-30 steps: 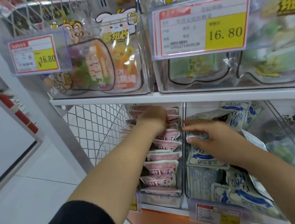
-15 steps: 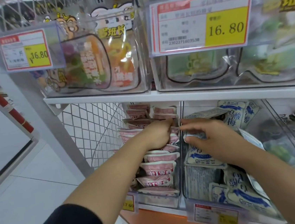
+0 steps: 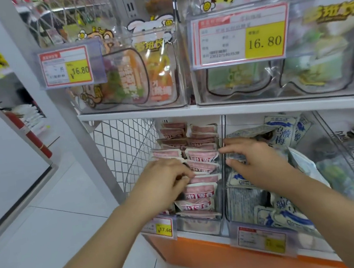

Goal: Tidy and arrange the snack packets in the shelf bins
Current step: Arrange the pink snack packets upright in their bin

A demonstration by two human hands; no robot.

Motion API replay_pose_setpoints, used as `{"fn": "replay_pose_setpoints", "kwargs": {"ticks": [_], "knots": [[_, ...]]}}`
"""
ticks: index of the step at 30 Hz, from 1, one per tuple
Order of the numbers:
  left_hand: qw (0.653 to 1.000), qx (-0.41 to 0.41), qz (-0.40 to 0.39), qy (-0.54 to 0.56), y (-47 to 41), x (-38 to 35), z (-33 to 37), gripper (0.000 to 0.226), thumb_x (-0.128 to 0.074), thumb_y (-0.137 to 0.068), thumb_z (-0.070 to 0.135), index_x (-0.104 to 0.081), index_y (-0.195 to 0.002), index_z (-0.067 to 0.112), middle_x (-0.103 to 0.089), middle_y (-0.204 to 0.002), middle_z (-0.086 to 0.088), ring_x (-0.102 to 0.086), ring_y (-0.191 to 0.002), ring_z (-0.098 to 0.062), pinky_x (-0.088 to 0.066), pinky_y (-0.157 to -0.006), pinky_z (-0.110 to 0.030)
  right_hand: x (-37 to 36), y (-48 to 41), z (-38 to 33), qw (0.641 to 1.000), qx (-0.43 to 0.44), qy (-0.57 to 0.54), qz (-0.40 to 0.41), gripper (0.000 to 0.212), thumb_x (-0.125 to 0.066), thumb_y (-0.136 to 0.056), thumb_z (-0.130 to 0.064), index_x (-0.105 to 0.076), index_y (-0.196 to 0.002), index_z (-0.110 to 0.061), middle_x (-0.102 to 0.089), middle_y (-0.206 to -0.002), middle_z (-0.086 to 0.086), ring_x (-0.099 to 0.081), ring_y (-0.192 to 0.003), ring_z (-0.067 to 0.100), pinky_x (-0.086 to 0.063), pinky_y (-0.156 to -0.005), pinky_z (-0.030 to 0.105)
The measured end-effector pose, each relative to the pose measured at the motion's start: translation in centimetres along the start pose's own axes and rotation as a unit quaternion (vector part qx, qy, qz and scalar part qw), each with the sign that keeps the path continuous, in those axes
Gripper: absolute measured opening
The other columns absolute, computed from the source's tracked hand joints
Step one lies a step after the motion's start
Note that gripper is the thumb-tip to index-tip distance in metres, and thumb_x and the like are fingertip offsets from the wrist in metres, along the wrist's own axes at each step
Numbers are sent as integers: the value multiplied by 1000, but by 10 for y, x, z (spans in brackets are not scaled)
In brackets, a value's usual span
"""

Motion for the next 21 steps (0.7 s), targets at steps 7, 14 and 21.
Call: {"fn": "replay_pose_setpoints", "kwargs": {"ticks": [7,14,21], "knots": [[994,79,-74,15,-35,-10,-4,18,-60,-91,25,-70,-106,28,-70,-101,10,-62,-88,-9,-50,-83,-29,-15,8,-12,999,31,-11,-33,29,-48,-97,-31,-63,-122,-28,-31,-151,-11,-33,-133,6,-24,-100,14],[981,13,-180,-72,-62,-16,16,11,-61,-89,16,-63,-84,26,-51,-69,18,-50,-73,-9,-33,-62,-23,-15,6,-12,997,31,-32,-63,26,-50,-95,-35,-65,-116,-31,-27,-151,-12,-32,-133,5,-31,-101,19],[996,-4,-82,-21,-68,-16,23,9,-43,-96,12,-45,-97,21,-47,-72,8,-45,-62,-11,-25,-48,-24,-14,4,-9,996,26,-51,-74,24,-54,-93,-34,-67,-113,-28,-32,-148,-12,-50,-112,6,-36,-97,20]]}}
Point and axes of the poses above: each hand's wrist, its own y-axis away from the middle knuckle, its own x-axis out of the back of the hand, z = x × y, the point moved 8 cm from there along -y, towards the middle knuckle
